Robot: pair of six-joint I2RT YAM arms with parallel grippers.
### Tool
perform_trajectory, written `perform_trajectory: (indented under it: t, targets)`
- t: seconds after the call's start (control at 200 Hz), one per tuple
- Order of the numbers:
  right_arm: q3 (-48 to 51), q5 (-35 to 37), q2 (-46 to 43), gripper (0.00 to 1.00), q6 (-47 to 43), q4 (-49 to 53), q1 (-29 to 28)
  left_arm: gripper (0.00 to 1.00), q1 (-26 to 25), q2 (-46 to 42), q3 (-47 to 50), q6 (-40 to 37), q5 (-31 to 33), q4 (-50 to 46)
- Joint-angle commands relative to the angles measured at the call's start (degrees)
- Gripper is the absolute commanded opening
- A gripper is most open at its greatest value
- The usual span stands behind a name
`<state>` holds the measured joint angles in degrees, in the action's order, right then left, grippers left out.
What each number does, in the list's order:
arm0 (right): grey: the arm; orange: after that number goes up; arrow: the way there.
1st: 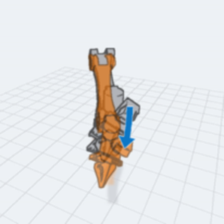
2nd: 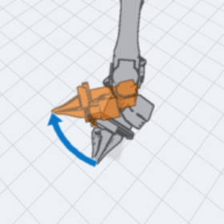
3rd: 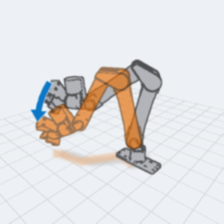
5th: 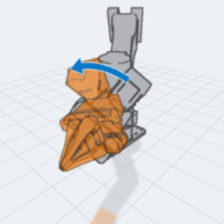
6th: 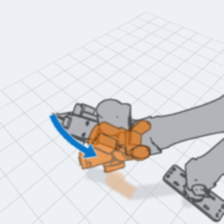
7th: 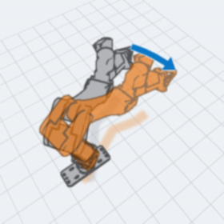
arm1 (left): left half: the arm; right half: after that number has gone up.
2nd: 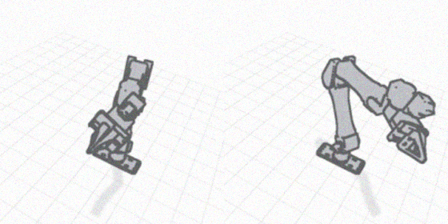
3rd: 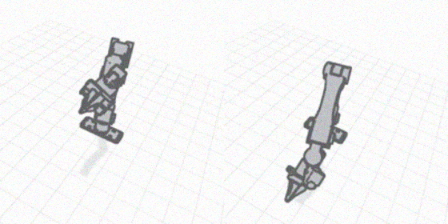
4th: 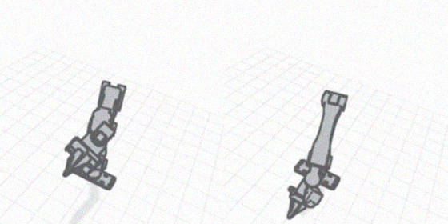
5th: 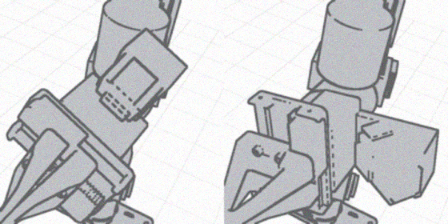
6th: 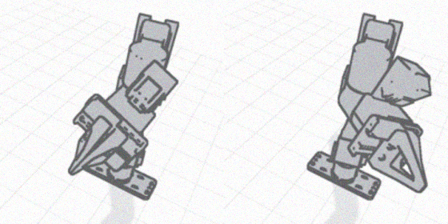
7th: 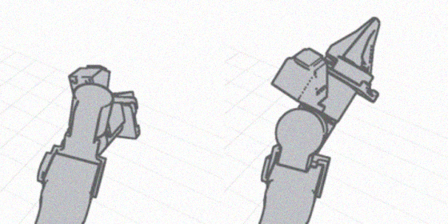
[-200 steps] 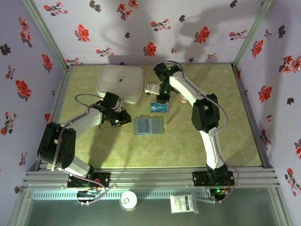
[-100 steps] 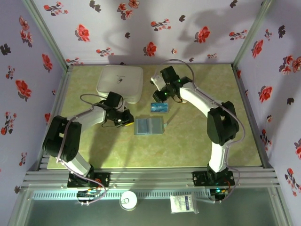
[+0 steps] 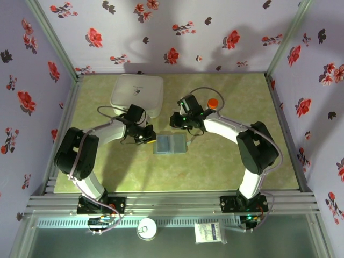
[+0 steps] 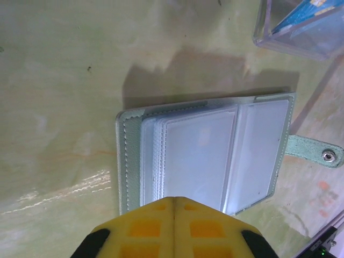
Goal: Take the credit cards out of the card holder
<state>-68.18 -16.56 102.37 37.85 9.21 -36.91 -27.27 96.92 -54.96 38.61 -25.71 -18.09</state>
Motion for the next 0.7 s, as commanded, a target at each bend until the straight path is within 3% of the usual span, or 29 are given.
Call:
perform_trajectory:
  t: [0.0, 0.32, 0.695]
  targets:
    - [2.5, -3.3, 0.9, 0.19, 9.6, -5.8, -1.7, 0.0, -0.8, 0.5, -1.4, -0.7, 2.8, -1.7]
    - [6.6, -2.5, 1.4, 0.22, 13.8, -10.4, -4.3, 0.0, -1.1, 1.6, 1.1, -0.6, 1.8, 0.2]
    - [7.3, -3.2, 2.7, 0.28, 13.4, -6.3, -4.8, 0.0, -1.0, 3.5, 1.9, -2.0, 2.0, -0.1]
